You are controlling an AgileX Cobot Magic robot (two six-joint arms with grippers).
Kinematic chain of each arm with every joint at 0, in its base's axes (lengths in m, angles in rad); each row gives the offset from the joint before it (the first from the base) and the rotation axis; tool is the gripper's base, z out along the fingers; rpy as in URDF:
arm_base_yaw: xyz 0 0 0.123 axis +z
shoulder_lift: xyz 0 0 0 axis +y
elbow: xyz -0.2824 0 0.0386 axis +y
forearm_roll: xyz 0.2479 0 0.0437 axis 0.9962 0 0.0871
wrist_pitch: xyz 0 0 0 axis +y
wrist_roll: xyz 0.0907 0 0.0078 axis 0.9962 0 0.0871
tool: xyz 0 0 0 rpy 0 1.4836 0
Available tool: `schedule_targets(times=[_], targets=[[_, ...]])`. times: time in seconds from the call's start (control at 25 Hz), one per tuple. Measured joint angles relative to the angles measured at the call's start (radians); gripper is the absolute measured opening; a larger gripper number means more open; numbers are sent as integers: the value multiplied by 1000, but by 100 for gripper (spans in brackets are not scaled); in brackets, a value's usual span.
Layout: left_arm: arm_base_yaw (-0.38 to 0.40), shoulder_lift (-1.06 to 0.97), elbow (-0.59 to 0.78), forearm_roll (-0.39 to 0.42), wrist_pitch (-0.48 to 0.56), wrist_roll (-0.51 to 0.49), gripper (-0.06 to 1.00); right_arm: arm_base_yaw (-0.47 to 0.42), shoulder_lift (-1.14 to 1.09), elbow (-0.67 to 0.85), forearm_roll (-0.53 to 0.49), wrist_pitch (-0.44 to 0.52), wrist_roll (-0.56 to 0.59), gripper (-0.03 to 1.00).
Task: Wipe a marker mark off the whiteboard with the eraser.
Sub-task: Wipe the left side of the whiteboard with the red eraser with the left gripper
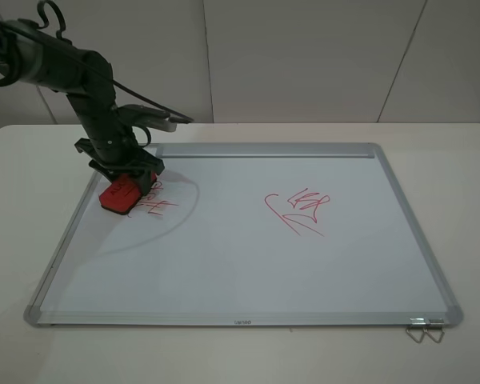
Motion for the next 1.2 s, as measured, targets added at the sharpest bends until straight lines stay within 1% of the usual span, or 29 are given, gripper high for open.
schedule_targets(times=[0.32,0.48,0.72,0.96,1.12,1.2], targets=[[1,10,-7,-25,4,30,57,0,0,0,0,0,0,83],[-14,11,-8,-59,7,65,57,0,0,0,0,0,0,83],[-108,12,-11,-71,7,79,57,0,0,0,0,0,0,83],[-225,14,-11,-70,2,63,57,0,0,0,0,0,0,83],[-280,14,-11,-70,-8,46,57,0,0,0,0,0,0,83],[-290,15,-11,-71,-10,33,57,0,0,0,0,0,0,83]])
